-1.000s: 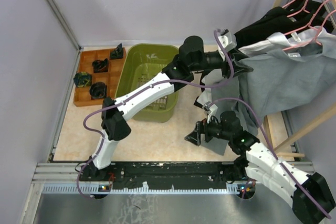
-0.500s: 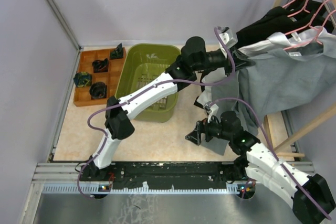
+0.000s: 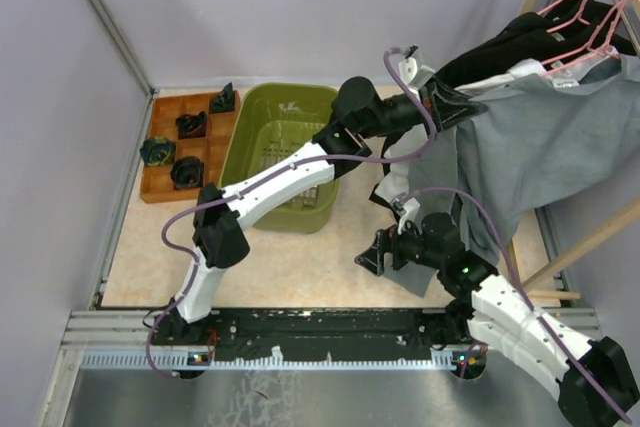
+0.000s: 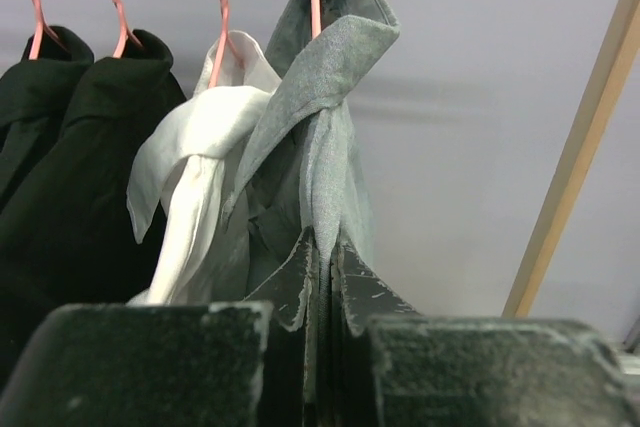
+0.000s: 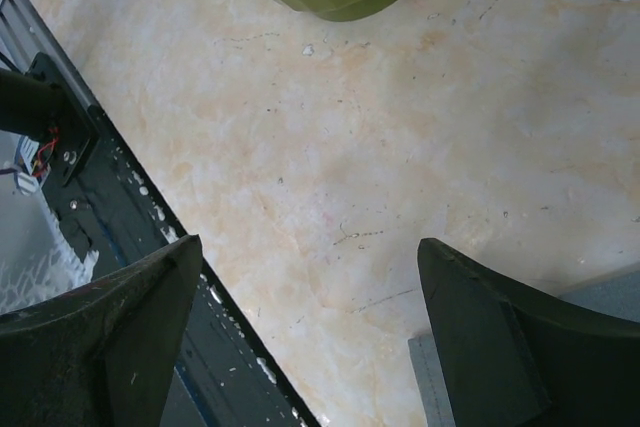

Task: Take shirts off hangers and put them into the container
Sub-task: Pick up the hanger from the clothesline.

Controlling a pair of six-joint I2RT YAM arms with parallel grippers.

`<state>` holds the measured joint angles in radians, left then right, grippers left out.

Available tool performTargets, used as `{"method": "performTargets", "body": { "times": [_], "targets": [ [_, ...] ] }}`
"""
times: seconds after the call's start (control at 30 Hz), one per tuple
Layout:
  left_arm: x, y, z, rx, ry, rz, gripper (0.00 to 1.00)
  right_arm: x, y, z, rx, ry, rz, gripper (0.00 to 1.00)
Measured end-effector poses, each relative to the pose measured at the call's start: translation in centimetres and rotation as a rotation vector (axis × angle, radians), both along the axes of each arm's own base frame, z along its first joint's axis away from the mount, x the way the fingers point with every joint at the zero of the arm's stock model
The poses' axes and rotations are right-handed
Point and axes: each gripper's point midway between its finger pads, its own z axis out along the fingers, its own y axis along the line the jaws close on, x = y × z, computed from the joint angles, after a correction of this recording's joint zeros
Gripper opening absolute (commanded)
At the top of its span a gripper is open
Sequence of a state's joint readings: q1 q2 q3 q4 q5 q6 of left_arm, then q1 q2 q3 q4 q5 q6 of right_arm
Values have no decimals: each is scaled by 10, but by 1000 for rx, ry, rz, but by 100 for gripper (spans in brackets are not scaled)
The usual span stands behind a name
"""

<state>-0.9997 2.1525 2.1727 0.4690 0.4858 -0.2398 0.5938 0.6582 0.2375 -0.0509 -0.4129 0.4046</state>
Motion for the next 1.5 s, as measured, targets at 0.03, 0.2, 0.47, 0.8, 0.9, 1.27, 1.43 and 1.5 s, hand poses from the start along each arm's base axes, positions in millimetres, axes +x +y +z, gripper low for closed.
{"method": "performTargets", "body": {
  "times": [0.03,0.2,0.47,0.8,0.9,1.27,1.43,1.5],
  "targets": [
    [-1,2,-1,3,3,3,0,0,0,0,-1,-2,-2,90],
    [-7,31,-11,48,12,64,0,3,-2,8,0,-20,-18,91],
    [-18,124,-13,117,10,199,0,17,-10,42,1,-126,-85,93],
    [-30,225,-10,164,13,435,0,2,0,94,62,-277,61,96],
    [-31,247,-20,198,43,493,0,-11,7,140,140,-346,142,94],
    [-49,286,-88,323,147,548,0,-14,-5,296,402,-420,-18,75],
    [-49,283,-113,384,181,540,0,30,3,331,400,-246,-213,84],
    [-49,282,-123,408,191,539,0,42,11,328,383,-186,-277,85]
  ]
}}
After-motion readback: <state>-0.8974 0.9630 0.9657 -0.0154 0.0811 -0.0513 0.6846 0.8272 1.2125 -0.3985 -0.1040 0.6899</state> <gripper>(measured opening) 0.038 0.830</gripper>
